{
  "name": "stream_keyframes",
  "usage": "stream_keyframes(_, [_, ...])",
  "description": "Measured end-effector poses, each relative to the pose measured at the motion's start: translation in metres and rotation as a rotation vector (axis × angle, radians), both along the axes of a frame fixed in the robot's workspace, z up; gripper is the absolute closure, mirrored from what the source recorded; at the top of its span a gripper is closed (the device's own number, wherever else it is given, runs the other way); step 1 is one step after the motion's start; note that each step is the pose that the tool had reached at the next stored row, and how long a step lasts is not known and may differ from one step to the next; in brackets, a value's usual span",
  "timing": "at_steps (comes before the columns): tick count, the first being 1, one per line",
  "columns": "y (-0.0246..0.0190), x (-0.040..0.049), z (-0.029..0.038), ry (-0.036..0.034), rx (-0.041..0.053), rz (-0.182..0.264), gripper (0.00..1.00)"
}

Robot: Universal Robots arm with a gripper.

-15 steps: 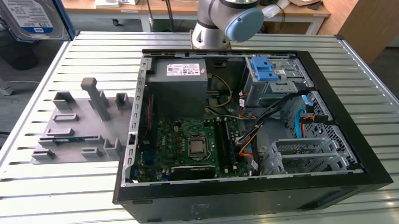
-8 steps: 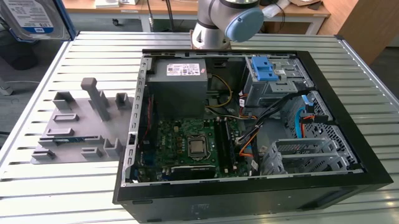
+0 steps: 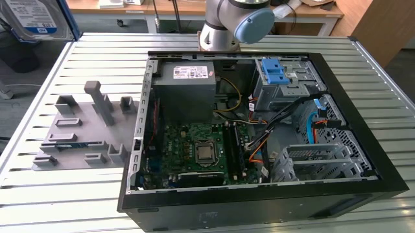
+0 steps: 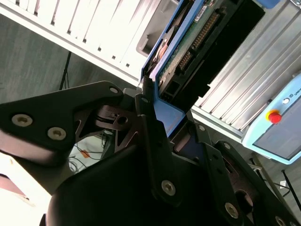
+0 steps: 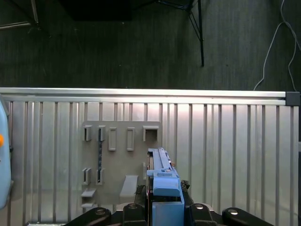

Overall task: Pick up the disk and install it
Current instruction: 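Pick up the disk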

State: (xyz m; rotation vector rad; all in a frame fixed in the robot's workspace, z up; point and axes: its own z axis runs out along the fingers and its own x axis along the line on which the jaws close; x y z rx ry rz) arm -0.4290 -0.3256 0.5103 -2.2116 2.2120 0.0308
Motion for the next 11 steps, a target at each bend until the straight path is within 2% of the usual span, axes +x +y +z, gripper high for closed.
stream_keyframes(11, [0.0000,0.0029,0.0000,0.0000,0.0097,0.001,0.64])
